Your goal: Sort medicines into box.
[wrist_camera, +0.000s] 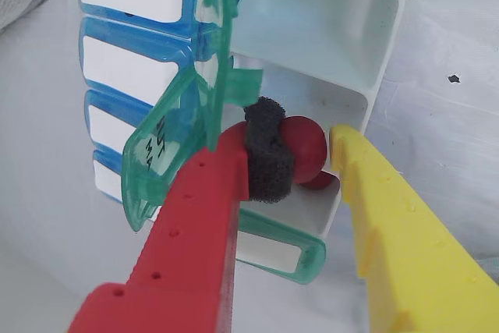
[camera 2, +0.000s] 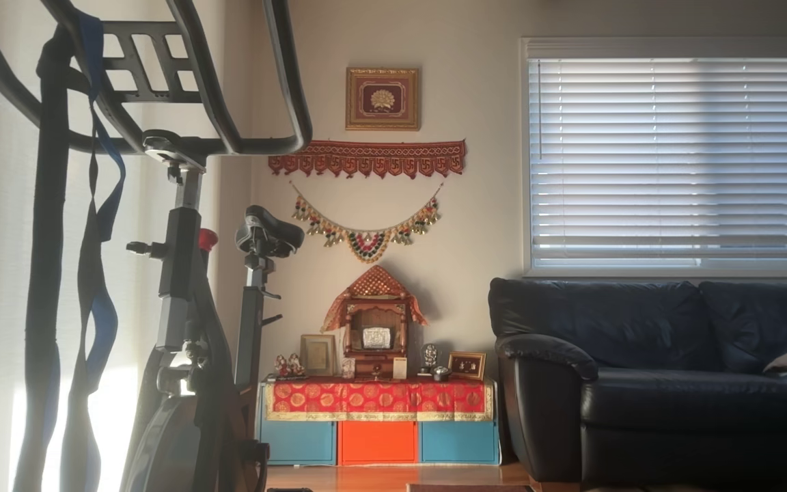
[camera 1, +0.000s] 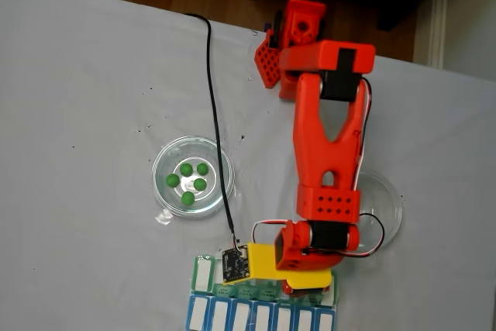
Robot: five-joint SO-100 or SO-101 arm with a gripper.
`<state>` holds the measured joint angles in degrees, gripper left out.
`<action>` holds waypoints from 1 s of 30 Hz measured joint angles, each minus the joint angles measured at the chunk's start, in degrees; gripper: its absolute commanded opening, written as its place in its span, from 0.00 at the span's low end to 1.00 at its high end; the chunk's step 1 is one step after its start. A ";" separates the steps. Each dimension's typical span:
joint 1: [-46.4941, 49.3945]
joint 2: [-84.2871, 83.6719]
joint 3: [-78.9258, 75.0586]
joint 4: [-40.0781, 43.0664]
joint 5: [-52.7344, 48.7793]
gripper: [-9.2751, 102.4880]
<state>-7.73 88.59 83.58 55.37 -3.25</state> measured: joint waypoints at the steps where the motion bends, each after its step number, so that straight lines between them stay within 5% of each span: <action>1: 0.00 0.00 0.00 0.09 -0.26 0.21; 22: 0.00 0.00 -0.09 3.43 -2.46 0.27; 30: 0.00 0.00 -1.49 5.89 -3.78 0.09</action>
<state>-7.73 88.59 82.09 61.26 -7.03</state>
